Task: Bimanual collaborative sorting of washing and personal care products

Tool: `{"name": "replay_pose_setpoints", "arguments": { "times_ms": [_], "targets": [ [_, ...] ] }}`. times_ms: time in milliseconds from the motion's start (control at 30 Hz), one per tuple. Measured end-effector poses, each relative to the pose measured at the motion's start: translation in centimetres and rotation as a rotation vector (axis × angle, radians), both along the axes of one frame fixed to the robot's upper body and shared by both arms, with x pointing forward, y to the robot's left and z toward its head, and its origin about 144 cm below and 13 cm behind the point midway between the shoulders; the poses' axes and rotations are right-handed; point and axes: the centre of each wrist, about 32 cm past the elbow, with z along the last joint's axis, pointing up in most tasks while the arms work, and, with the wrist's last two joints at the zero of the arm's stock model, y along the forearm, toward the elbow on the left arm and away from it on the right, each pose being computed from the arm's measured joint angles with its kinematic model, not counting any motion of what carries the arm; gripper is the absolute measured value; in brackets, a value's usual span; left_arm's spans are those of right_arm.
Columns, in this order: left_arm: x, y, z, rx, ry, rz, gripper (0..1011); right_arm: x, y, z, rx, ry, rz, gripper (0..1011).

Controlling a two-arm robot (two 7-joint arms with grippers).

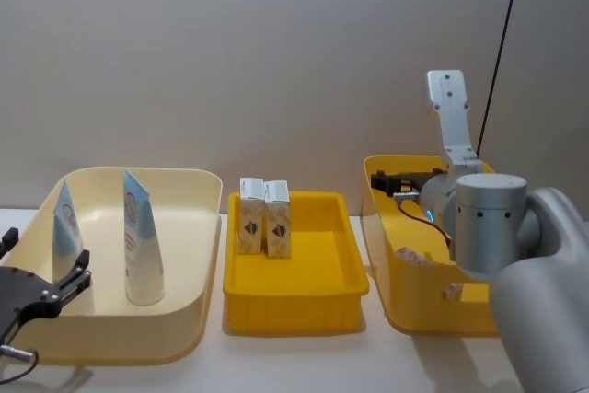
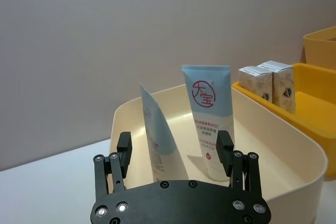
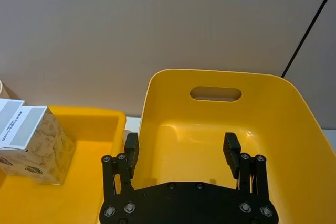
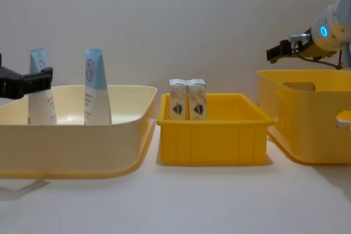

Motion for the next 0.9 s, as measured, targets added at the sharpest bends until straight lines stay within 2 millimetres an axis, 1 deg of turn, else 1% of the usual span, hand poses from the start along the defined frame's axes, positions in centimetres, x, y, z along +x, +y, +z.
{"name": "replay_pose_setpoints", "arguments": {
  "times_ms": [400, 900],
  "targets": [
    [2.0, 1.6, -0.5, -0.027, 0.056, -0.021, 1003, 0.0, 0.0, 0.0, 0.000, 0.000, 0.000, 1001],
    [4.7, 1.8, -0.9, -0.042, 0.076, -0.067, 1003, 0.0, 0.0, 0.0, 0.000, 0.000, 0.000, 1001]
  ]
}}
